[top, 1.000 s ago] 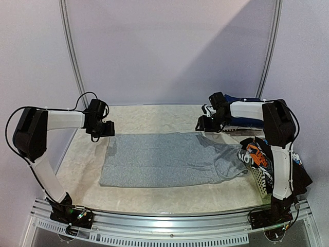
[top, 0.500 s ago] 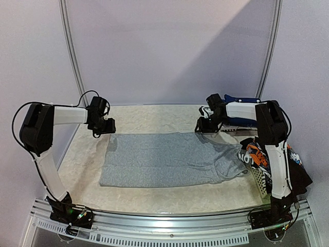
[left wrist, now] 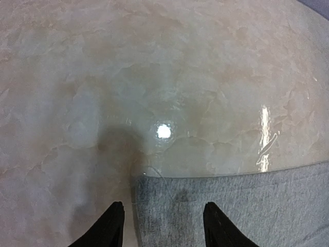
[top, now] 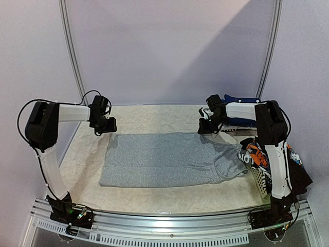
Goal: Fold and stack the mixed laundry pile
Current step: Fold the 1/3-folded tank top at the center of the board.
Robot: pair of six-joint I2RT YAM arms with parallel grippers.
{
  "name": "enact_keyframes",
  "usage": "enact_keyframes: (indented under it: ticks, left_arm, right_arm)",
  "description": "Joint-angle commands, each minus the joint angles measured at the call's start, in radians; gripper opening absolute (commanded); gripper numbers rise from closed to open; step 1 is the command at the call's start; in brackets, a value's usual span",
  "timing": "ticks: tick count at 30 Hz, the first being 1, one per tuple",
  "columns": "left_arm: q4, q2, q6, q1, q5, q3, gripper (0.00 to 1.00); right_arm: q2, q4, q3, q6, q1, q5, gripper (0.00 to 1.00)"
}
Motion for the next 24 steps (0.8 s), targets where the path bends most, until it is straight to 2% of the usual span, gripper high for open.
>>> enact_keyframes:
  ticks: [1, 6, 24]
  left_arm:
    - [-0.038, 0.036, 0.018, 0.014, 0.011, 0.043, 0.53]
    - [-0.074, 0.068, 0.023, 0.019, -0.01, 0.079, 0.5]
    - [-0.169, 0.197, 0.009, 0.05, -0.002, 0.204, 0.29]
  right_arm:
    - [0.035, -0.022, 0.013, -0.009, -0.008, 0.012, 0.01]
    - [0.027, -0.024, 0.015, -0.015, -0.007, 0.012, 0.0]
    - [0.014, -0.032, 0.01, -0.019, -0.006, -0.003, 0.0]
